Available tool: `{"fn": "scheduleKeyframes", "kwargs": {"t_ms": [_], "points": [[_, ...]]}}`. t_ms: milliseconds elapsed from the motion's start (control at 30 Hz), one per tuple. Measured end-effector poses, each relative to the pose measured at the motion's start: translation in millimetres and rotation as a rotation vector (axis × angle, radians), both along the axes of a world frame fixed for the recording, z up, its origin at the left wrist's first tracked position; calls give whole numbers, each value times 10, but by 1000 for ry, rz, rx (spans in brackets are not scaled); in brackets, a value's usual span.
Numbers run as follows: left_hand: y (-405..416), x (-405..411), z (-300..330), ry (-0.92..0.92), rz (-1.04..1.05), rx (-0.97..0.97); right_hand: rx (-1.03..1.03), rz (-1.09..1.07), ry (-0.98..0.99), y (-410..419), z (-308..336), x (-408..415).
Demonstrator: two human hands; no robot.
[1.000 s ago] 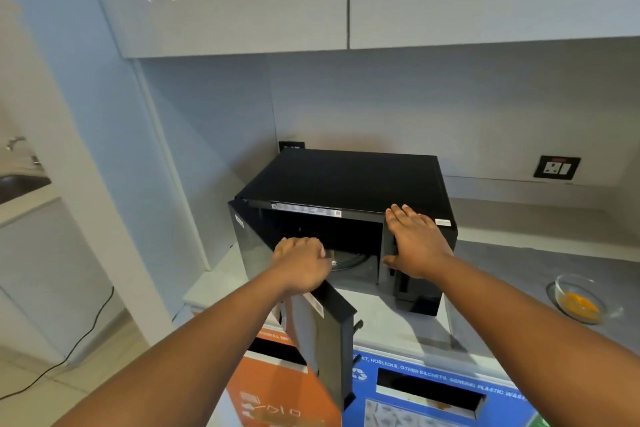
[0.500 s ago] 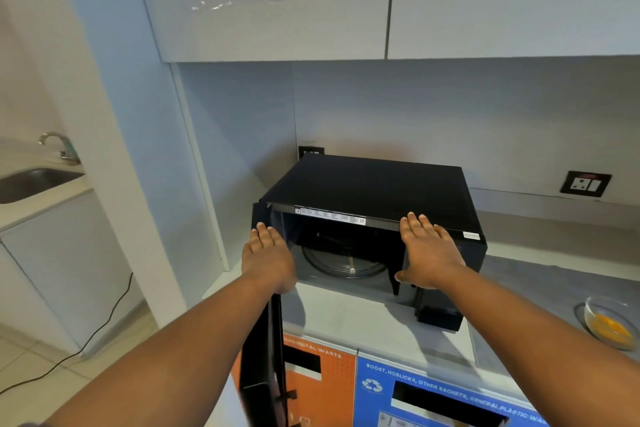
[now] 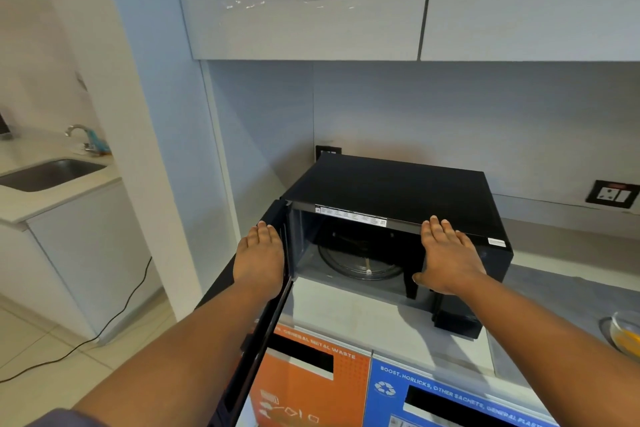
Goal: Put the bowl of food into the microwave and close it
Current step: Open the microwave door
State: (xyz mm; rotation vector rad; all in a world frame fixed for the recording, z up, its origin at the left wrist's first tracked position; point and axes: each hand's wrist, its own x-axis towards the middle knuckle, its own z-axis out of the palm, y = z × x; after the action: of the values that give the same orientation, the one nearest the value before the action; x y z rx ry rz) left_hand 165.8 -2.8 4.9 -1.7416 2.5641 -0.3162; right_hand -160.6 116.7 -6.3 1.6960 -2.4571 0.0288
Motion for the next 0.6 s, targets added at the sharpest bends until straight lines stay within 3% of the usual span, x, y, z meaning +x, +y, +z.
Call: {"fn": "scheduleKeyframes", "kwargs": {"t_ms": [600], "points": [[-329,388,-195,11,-153,-158,-20,-52,28,-65,-98,17]]}}
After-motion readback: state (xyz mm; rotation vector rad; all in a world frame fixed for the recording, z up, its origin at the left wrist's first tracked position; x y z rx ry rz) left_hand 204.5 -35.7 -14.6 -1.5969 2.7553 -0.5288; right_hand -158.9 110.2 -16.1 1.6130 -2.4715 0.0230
